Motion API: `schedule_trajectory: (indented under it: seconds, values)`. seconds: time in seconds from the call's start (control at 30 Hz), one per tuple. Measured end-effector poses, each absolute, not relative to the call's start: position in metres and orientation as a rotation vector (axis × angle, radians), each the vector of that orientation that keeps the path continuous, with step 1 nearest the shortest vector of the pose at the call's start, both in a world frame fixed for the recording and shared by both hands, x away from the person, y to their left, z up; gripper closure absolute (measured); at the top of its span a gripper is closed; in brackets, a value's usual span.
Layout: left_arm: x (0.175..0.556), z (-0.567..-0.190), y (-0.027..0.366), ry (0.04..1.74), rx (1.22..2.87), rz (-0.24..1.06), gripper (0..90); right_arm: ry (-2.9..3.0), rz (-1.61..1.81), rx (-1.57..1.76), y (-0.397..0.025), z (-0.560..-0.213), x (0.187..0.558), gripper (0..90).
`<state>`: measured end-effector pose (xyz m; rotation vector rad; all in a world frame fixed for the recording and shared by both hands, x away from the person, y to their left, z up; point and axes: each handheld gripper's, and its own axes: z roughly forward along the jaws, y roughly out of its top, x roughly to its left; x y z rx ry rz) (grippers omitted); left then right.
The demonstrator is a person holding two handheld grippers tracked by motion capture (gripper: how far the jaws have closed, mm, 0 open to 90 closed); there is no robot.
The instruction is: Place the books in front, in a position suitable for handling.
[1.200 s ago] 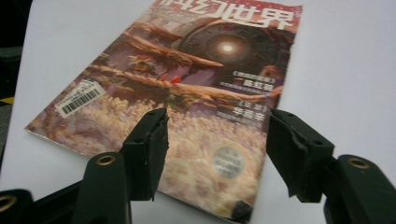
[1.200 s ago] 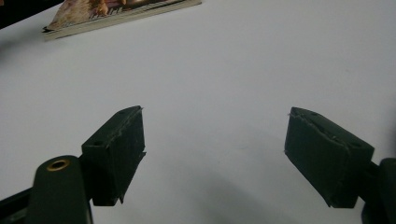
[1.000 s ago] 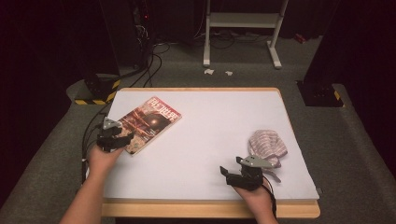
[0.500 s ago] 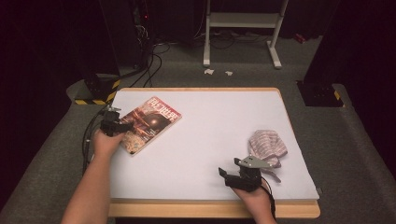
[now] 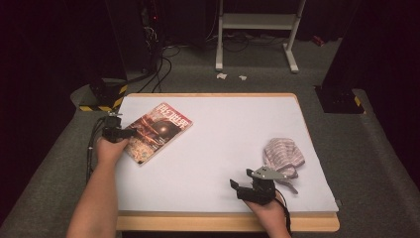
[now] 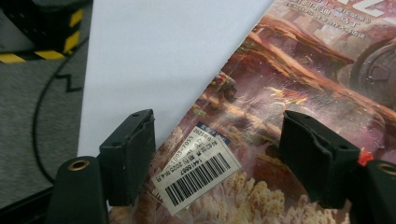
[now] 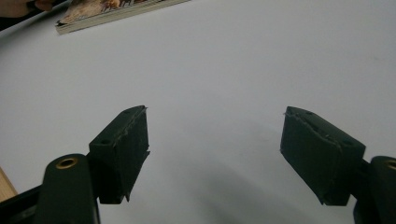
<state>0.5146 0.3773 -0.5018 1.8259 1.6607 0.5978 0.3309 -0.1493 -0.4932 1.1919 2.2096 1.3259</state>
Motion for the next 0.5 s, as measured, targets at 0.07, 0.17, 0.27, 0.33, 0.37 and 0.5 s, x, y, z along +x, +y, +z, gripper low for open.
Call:
schedule_trajectory:
  seconds: [0.07,0.17,0.27,0.33,0.37,0.5]
  values:
    - [0.515,-0.503,0.379,1.663,1.816,0.582,25.6,2.209,1.329,1.201,-0.150,-0.493,0.331,23.6]
    - [0.513,-0.502,0.376,1.670,1.820,0.584,25.9,2.202,1.333,1.212,-0.151,-0.493,0.332,23.7]
    - [0.510,-0.499,0.373,1.638,1.875,0.595,29.3,2.200,1.337,1.220,-0.151,-0.493,0.333,23.8]
    - [0.505,-0.497,0.368,1.616,1.912,0.604,31.3,2.198,1.338,1.219,-0.151,-0.493,0.333,23.9]
    - [0.502,-0.497,0.365,1.609,1.920,0.608,31.7,2.198,1.337,1.218,-0.151,-0.493,0.333,23.9]
    - [0.483,-0.497,0.355,1.587,1.919,0.593,32.7,2.189,1.347,1.223,-0.152,-0.491,0.333,24.2]
